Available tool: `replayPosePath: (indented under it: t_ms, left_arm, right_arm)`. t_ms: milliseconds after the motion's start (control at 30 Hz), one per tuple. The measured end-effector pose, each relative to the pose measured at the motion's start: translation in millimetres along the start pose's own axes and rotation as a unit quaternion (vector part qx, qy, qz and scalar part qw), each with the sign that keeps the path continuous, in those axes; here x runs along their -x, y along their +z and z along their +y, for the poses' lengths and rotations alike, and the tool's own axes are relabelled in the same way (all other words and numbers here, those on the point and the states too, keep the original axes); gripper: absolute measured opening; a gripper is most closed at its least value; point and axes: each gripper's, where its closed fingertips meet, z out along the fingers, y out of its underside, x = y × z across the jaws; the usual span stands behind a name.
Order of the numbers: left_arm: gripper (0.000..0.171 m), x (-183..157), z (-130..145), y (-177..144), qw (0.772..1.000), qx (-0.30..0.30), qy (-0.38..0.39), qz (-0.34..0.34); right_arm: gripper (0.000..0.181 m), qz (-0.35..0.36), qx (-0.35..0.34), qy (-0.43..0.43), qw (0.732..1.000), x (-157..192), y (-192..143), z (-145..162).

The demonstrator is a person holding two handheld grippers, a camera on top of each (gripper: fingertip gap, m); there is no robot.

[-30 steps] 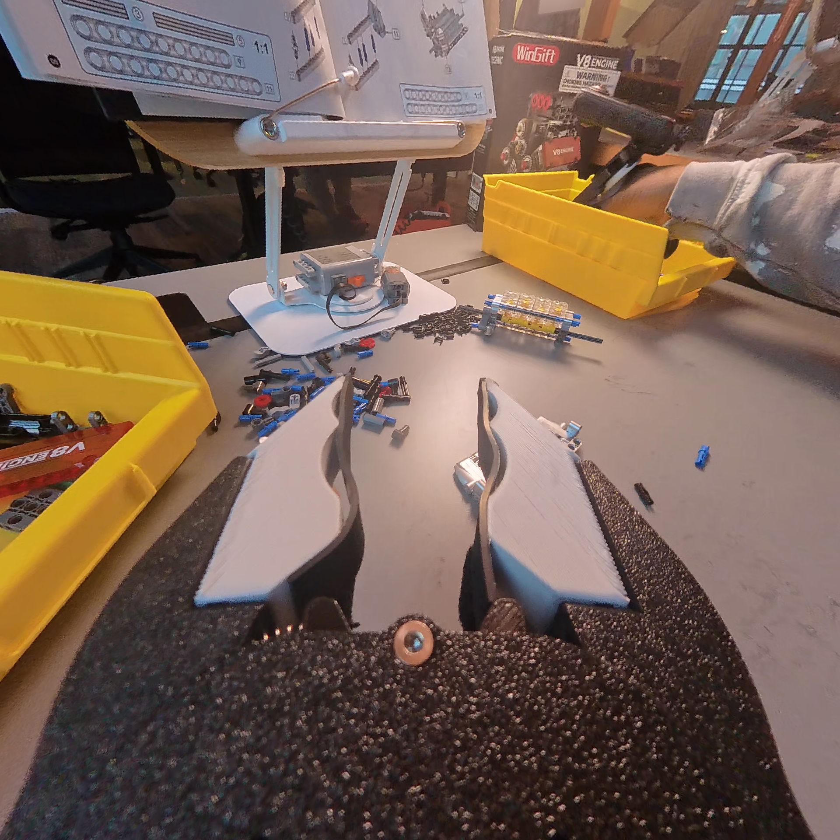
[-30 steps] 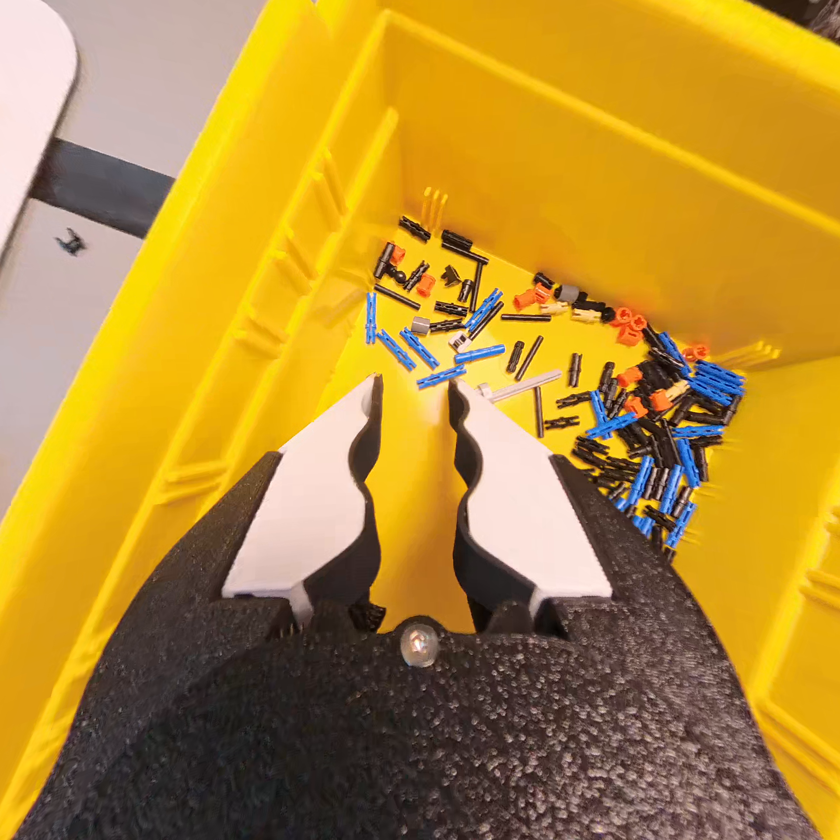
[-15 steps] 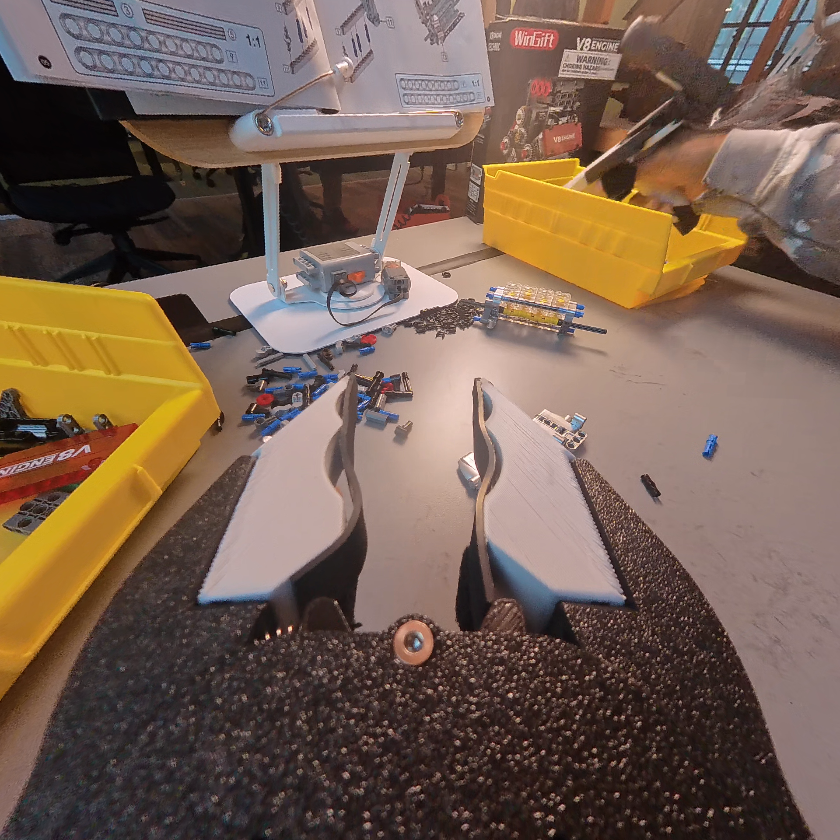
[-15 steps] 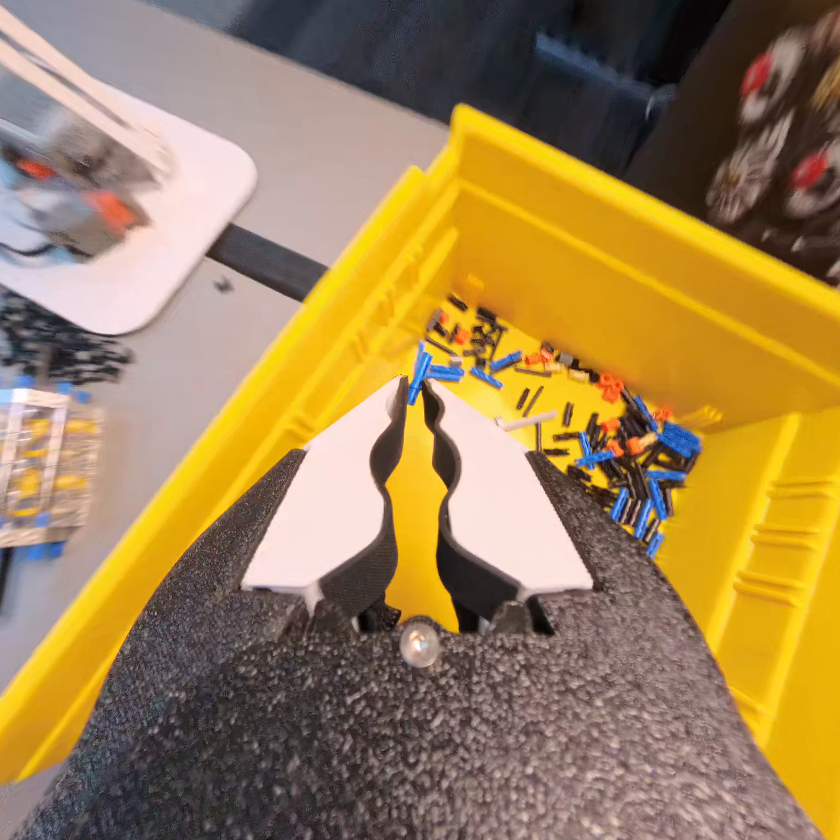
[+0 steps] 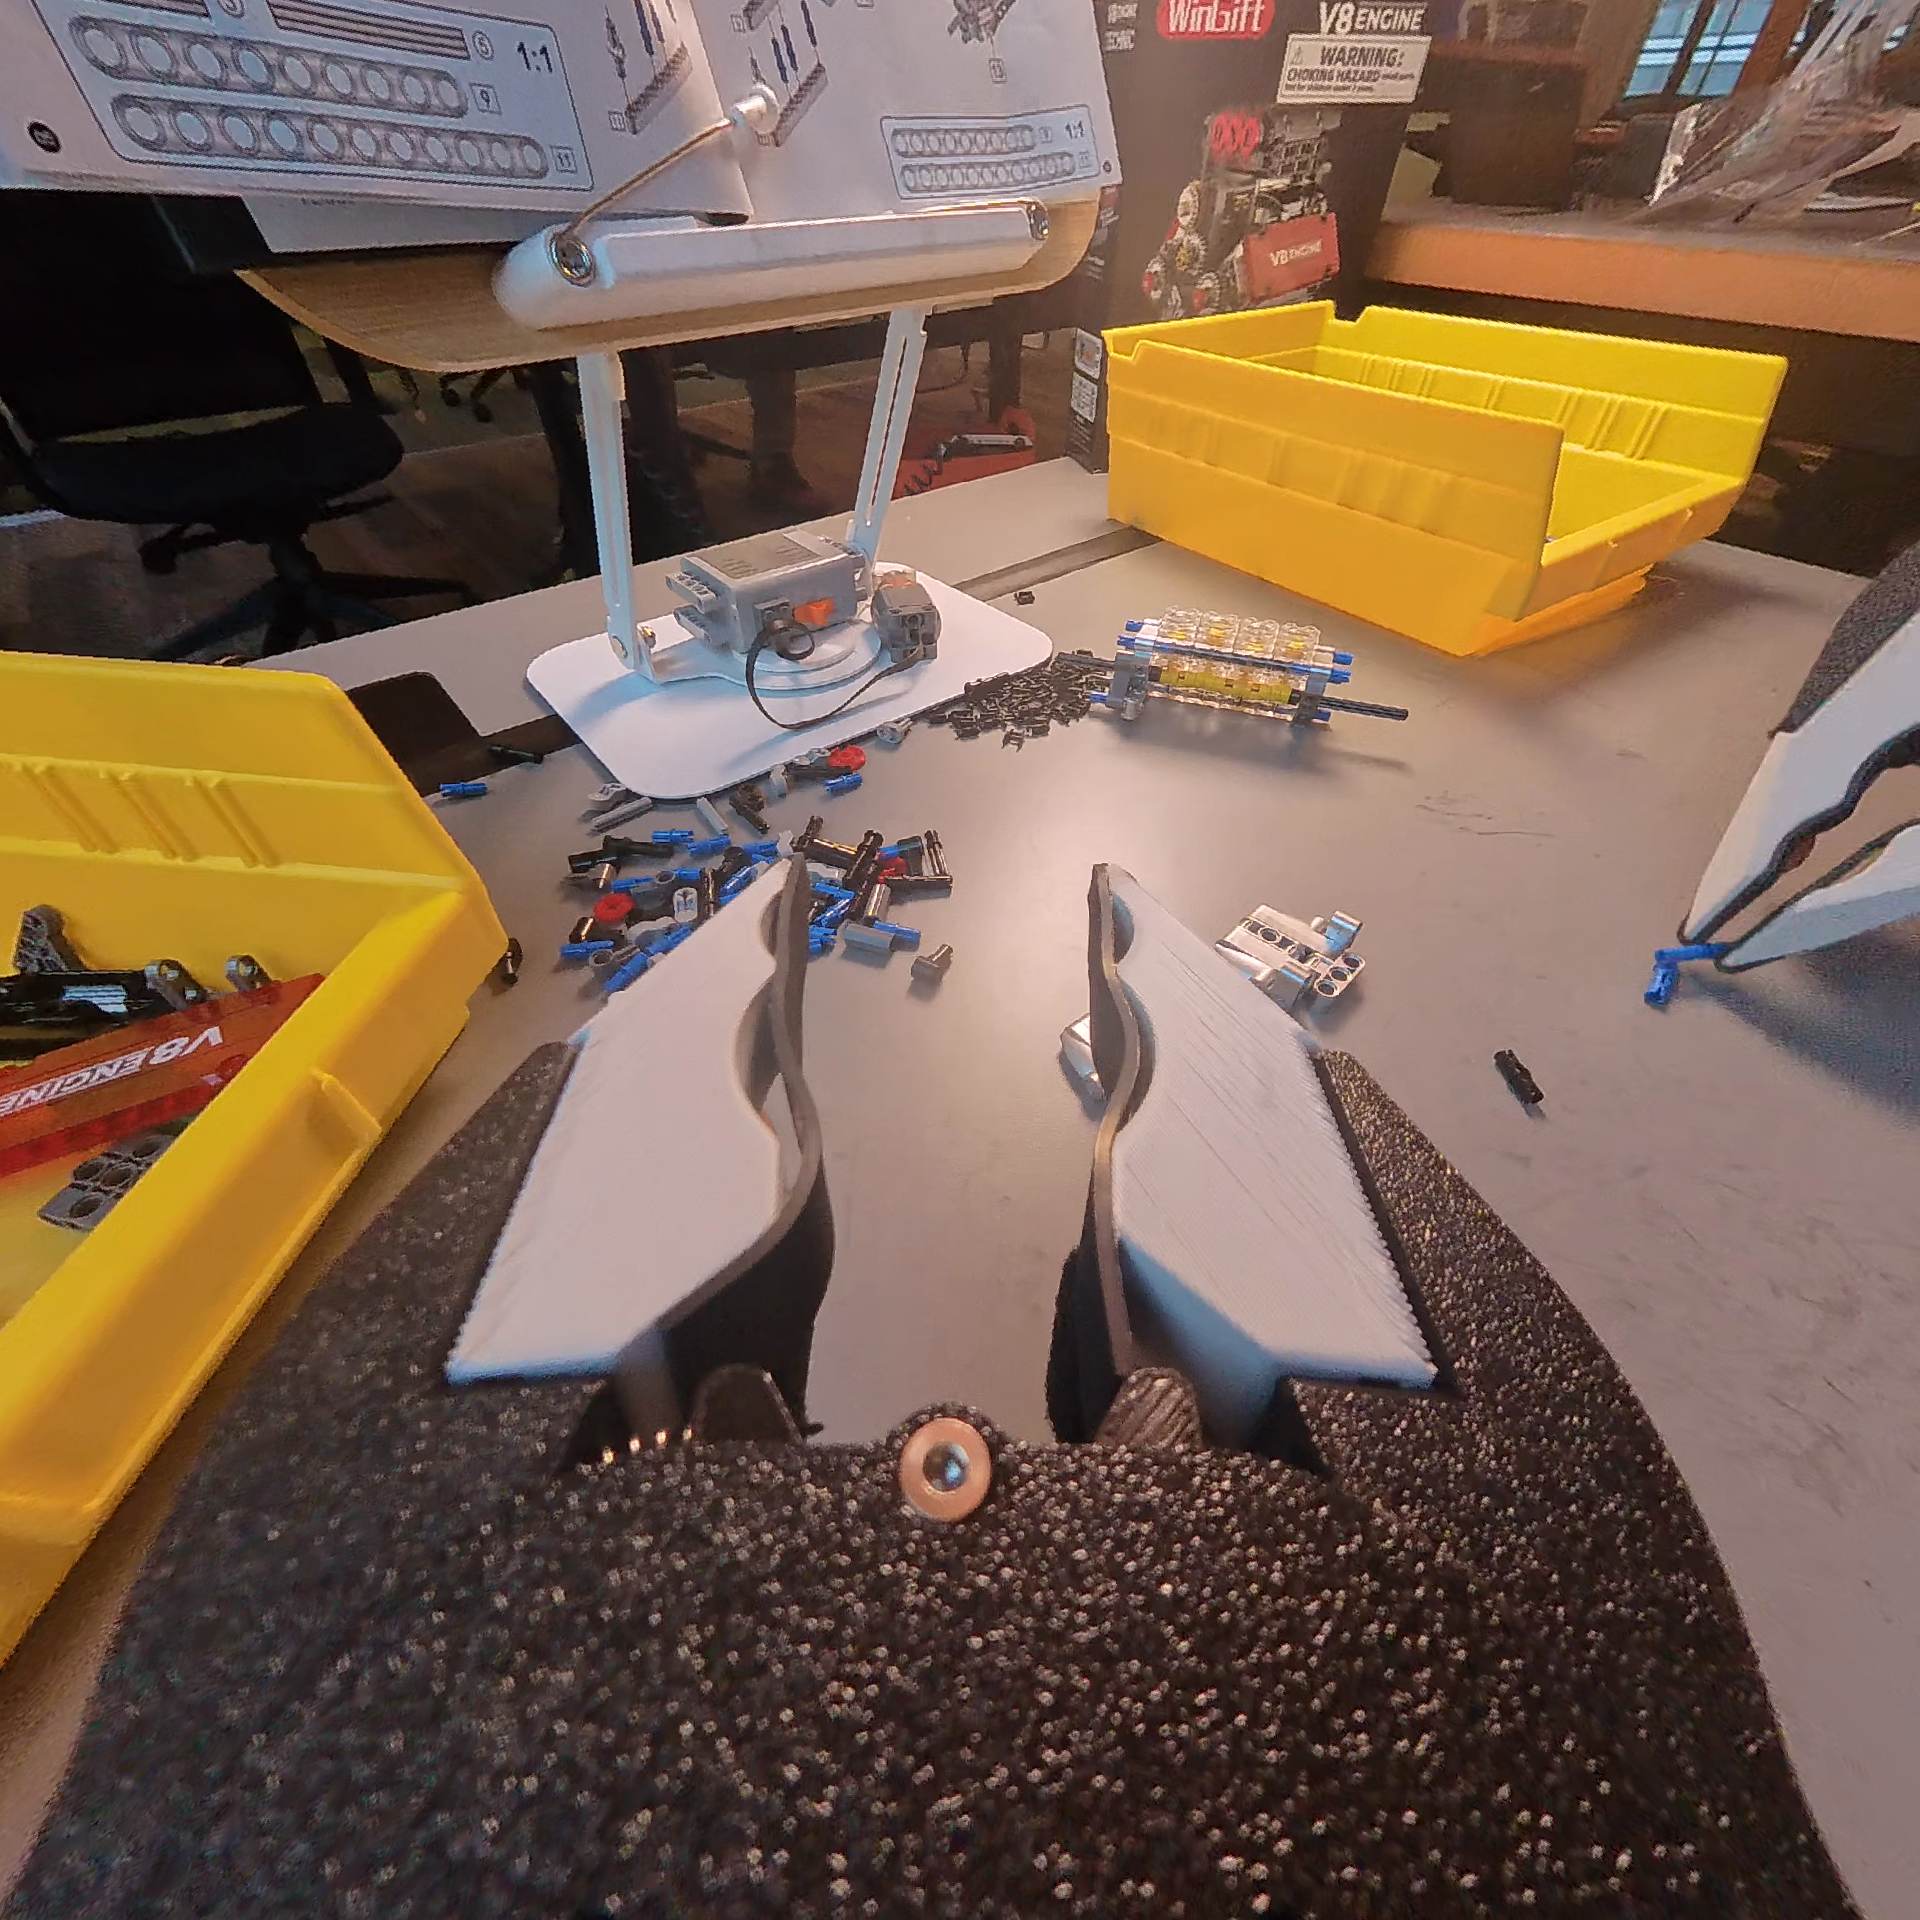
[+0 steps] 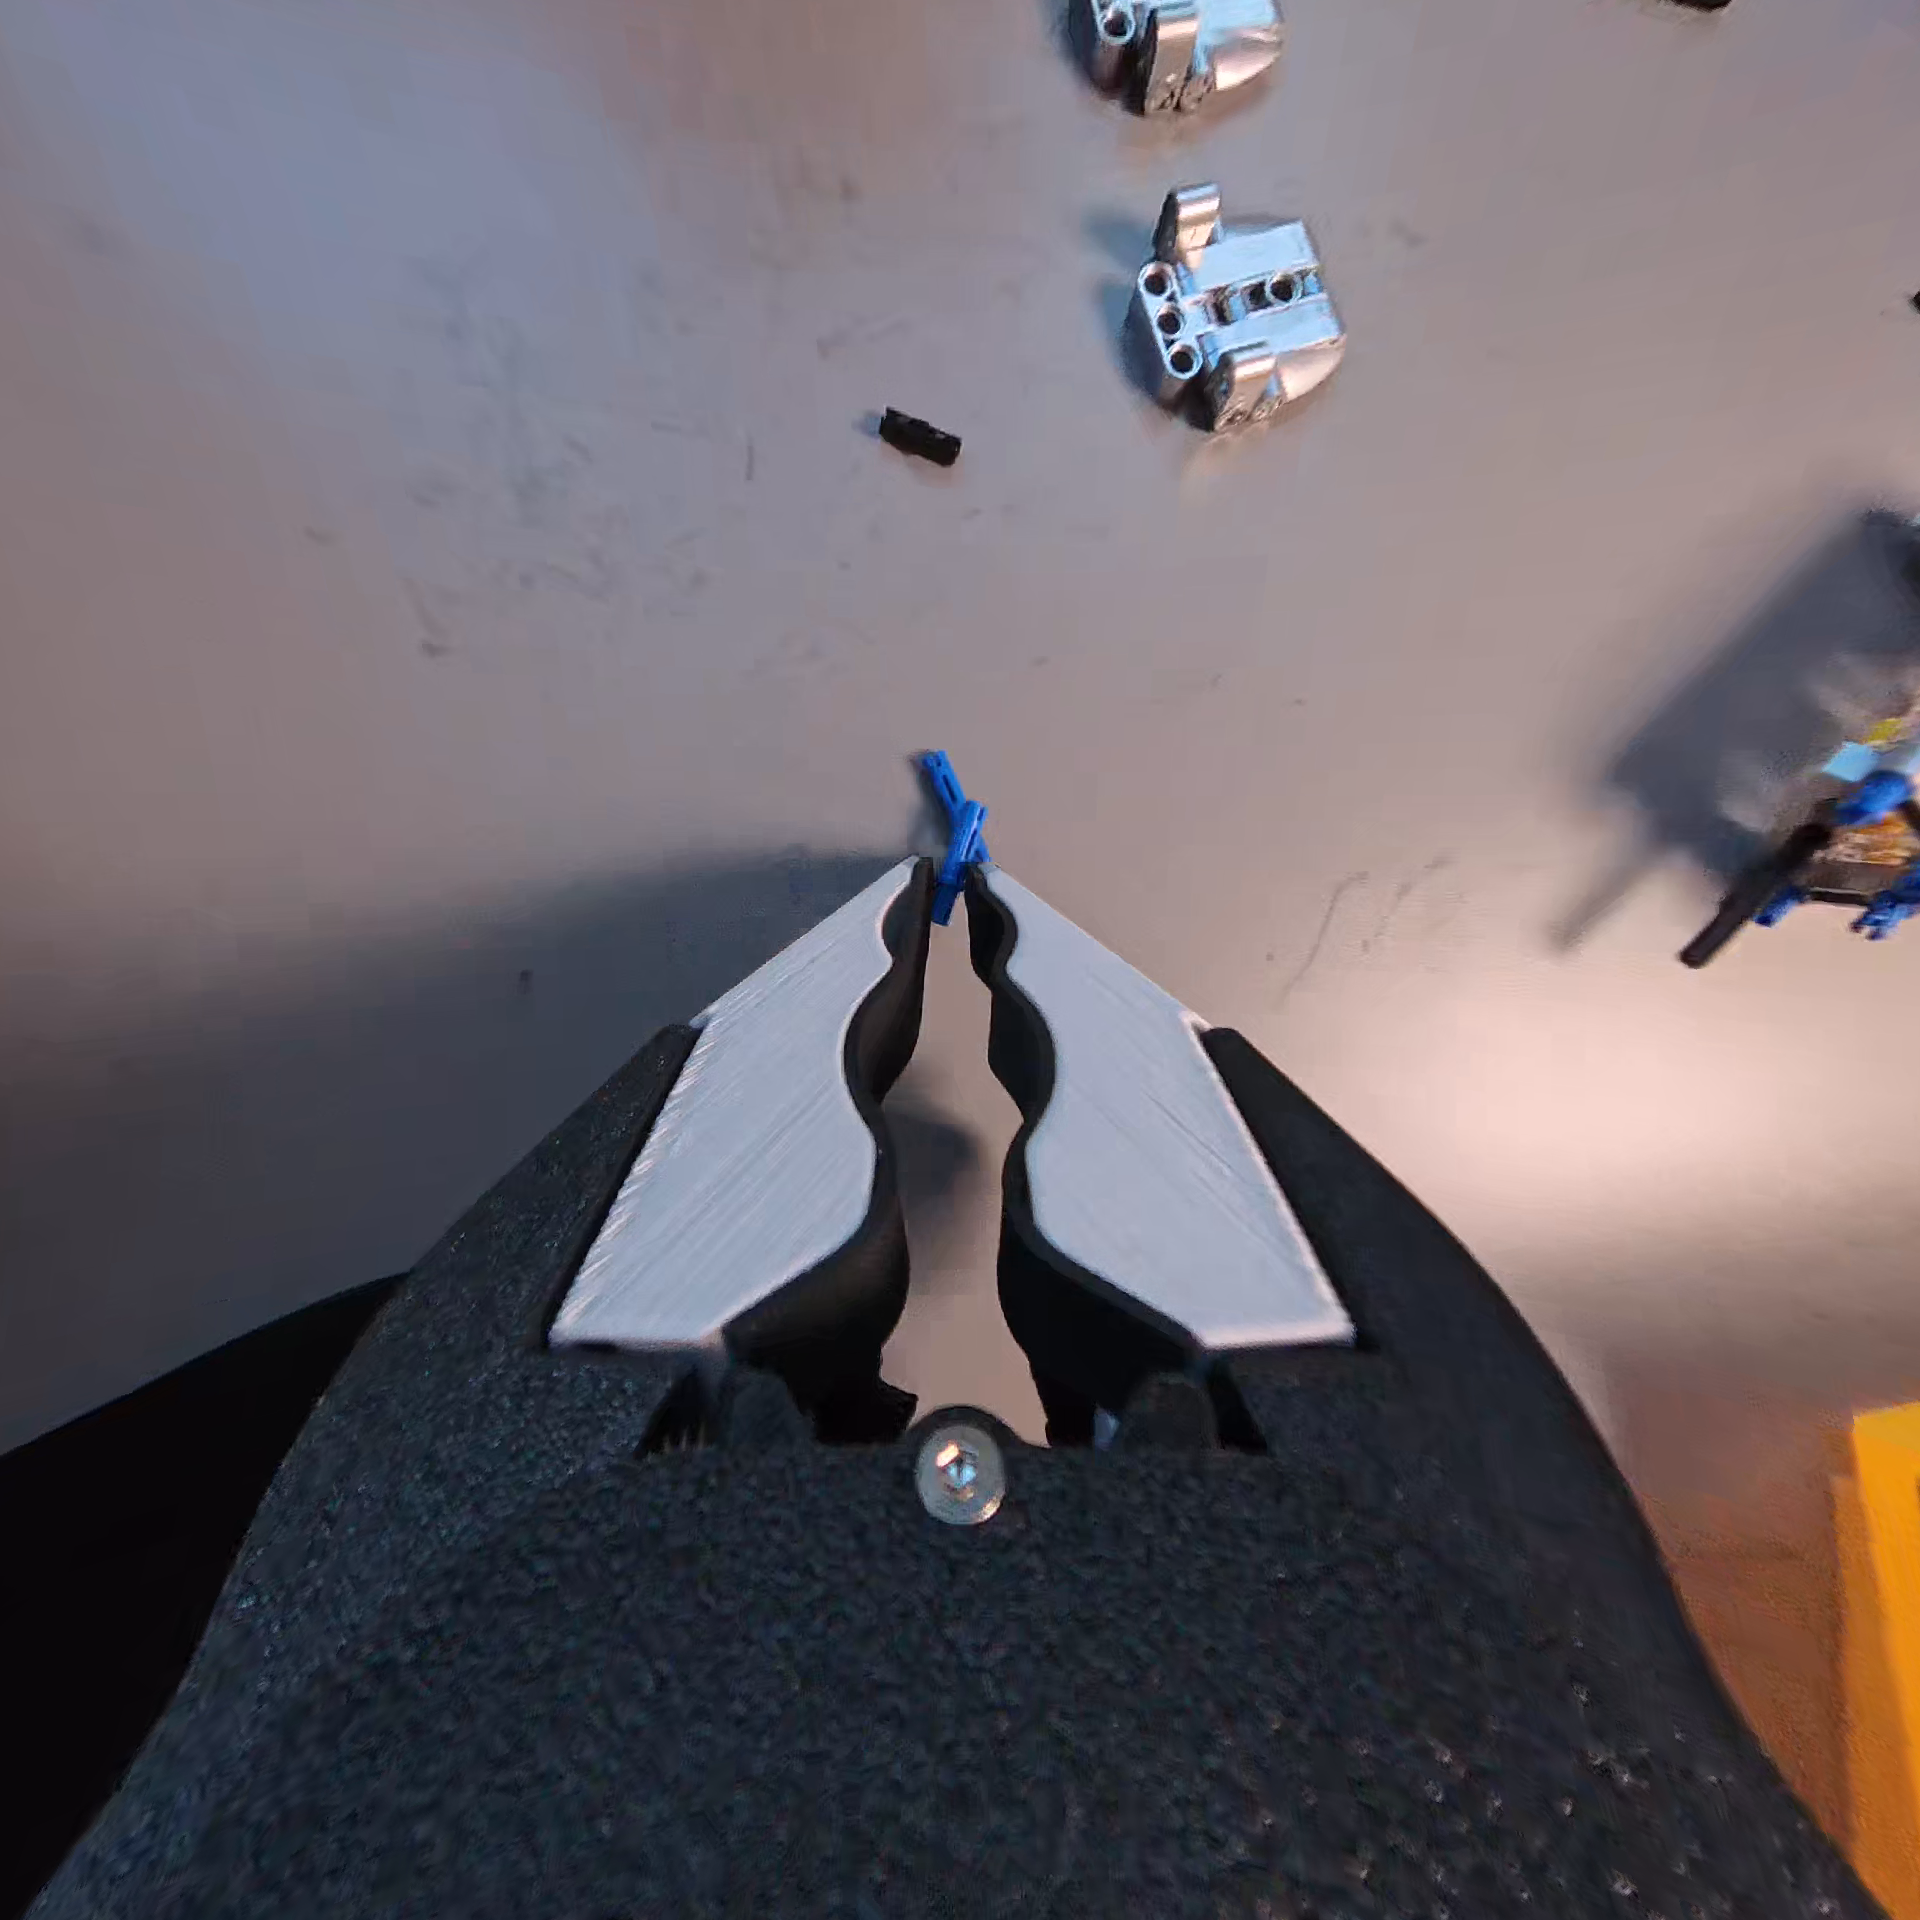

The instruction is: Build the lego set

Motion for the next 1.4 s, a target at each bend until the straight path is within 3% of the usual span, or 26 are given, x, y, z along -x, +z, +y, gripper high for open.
replayPosePath:
  t_ms: [67,133,200,333,433,500,567,667,733,833,967,1033,1200,1300,1400]
  left_arm:
    - [0.052,0,0,0,1.000,0.001,0.003,-0.003]
    - [0.052,0,1,1,1.000,0.003,0.004,-0.003]
    - [0.052,1,3,1,1.000,0.005,0.003,-0.003]
    - [0.051,1,4,2,1.000,0.007,0.002,-0.002]
    - [0.051,0,6,3,1.000,0.011,0.006,-0.001]
    - [0.051,0,6,2,1.000,0.012,0.011,-0.003]
    - [0.050,1,6,2,1.000,0.012,0.016,-0.007]
    - [0.049,5,9,2,1.000,0.017,0.015,-0.013]
    - [0.049,7,13,3,1.000,0.022,0.012,-0.015]
    - [0.048,8,14,4,1.000,0.025,0.010,-0.013]
    - [0.047,7,15,5,0.999,0.028,0.013,-0.010]
    - [0.047,6,15,6,0.999,0.030,0.014,-0.008]
    - [0.047,3,16,7,0.999,0.034,0.021,-0.002]
    - [0.046,1,14,5,0.999,0.029,0.022,-0.001]
    - [0.046,0,10,4,1.000,0.022,0.019,0.003]
  right_arm:
    - [0.007,-0.001,-0.008,0.008,1.000,1,4,0]
    - [0.021,-0.005,-0.010,0.015,1.000,-2,2,-1]
    - [0.023,0.018,-0.059,0.016,0.998,-21,-22,-20]
    - [0.021,0.174,-0.189,0.079,0.963,-141,-133,-55]
    - [0.021,0.266,-0.150,0.131,0.943,-251,-174,-12]
    - [0.022,0.289,-0.079,0.138,0.944,-308,-161,34]
    - [0.028,0.255,-0.014,0.168,0.952,-340,-129,74]
    - [0.030,0.222,0.033,0.174,0.959,-372,-90,104]
    - [0.030,0.197,0.028,0.190,0.962,-387,-76,107]
    - [0.024,0.175,0.046,0.199,0.963,-406,-66,114]
    - [0.012,0.133,0.068,0.198,0.969,-403,-52,120]
    - [0.004,0.134,0.069,0.186,0.971,-402,-50,118]
    - [0.003,0.148,0.085,0.177,0.969,-396,-60,118]
    - [0.003,0.182,-0.015,0.158,0.970,-380,-103,66]
    - [0.004,0.179,-0.124,0.091,0.972,-309,-158,-12]
